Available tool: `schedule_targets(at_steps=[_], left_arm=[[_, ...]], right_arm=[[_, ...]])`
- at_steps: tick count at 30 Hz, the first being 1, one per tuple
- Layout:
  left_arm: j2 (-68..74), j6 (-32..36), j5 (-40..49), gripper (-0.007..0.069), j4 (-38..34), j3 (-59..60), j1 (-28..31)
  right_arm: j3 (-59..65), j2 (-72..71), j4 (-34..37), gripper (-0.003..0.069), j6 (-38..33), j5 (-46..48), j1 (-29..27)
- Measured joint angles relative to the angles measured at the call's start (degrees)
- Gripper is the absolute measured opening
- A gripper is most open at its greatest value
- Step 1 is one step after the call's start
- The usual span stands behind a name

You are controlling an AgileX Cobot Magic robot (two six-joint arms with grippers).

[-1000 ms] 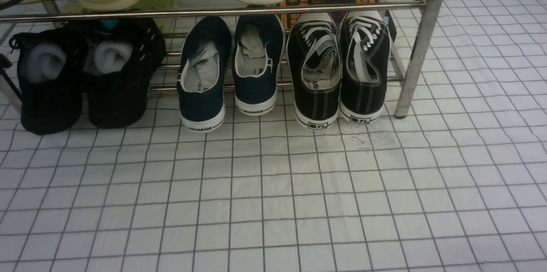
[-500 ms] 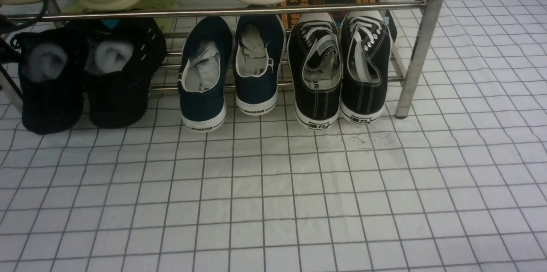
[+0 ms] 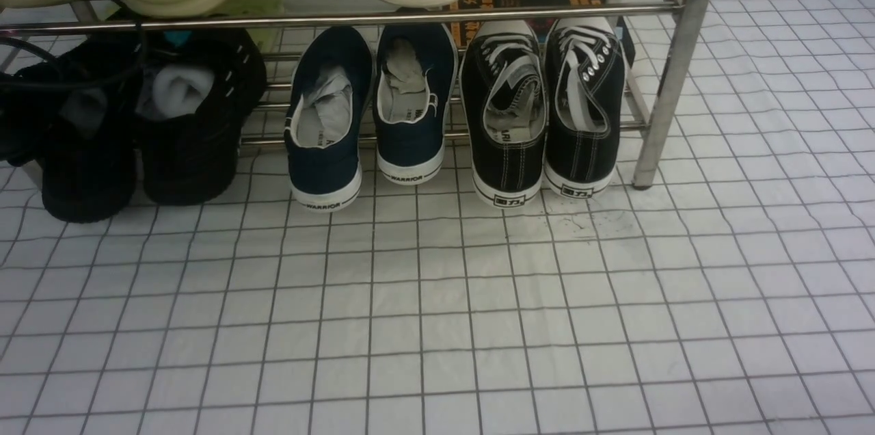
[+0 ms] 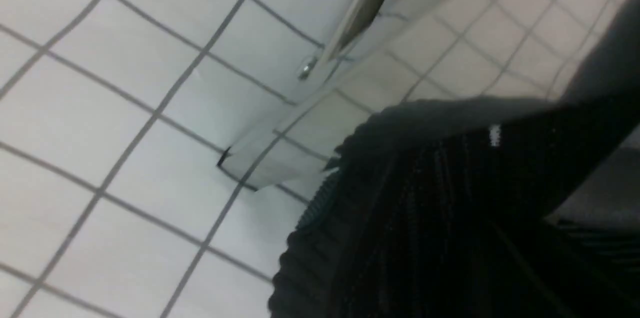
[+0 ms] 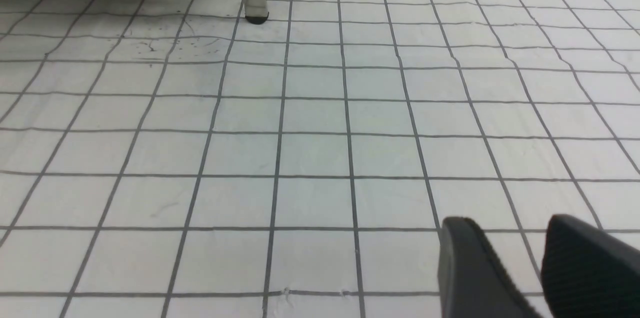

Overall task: Take the shoes off the shelf with your hand from the white checkered tablecloth.
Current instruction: 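Grasp the leftmost shoe on the bottom shelf of the shoe rack with the left gripper, then set the held shoe down on the floor in front of the rack with the left gripper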

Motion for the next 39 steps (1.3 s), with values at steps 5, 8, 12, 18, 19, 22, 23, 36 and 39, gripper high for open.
schedule_targets(at_steps=[5, 8, 12, 18, 19, 22, 23, 36, 39], left_arm=[[-5.33, -1.71, 9.96, 0.0039, 7.71, -0.06, 0.04], [-10.53, -6.63, 19.24, 0.0036, 15.12, -0.07, -0.07], [-16.14, -12.99, 30.82, 0.0036, 25.54, 1.19, -0.07], [-19.97, -16.46, 33.17, 0.0036, 32.3, 9.59, -0.07], [-19.87, -16.79, 31.88, 0.0036, 32.3, 11.99, -0.07], [-18.82, -16.86, 28.5, 0.0037, 32.58, 17.21, -0.07], [-18.38, -16.86, 27.69, 0.0039, 32.87, 17.87, -0.07], [-17.5, -22.46, 33.99, 0.0365, 38.56, 7.54, -0.13], [-17.49, -21.77, 34.19, 0.0407, 34.88, 2.86, -1.08]], right_arm=[[0.0, 0.0, 0.0, 0.0239, 0.0, 0.0, 0.0], [0.0, 0.0, 0.0, 0.0239, 0.0, 0.0, 0.0], [0.0, 0.0, 0.0, 0.0239, 0.0, 0.0, 0.0], [0.0, 0.0, 0.0, 0.0239, 0.0, 0.0, 0.0], [0.0, 0.0, 0.0, 0.0239, 0.0, 0.0, 0.0], [0.0, 0.0, 0.0, 0.0239, 0.0, 0.0, 0.0], [0.0, 0.0, 0.0, 0.0239, 0.0, 0.0, 0.0], [0.0, 0.0, 0.0, 0.0239, 0.0, 0.0, 0.0], [0.0, 0.0, 0.0, 0.0239, 0.0, 0.0, 0.0]])
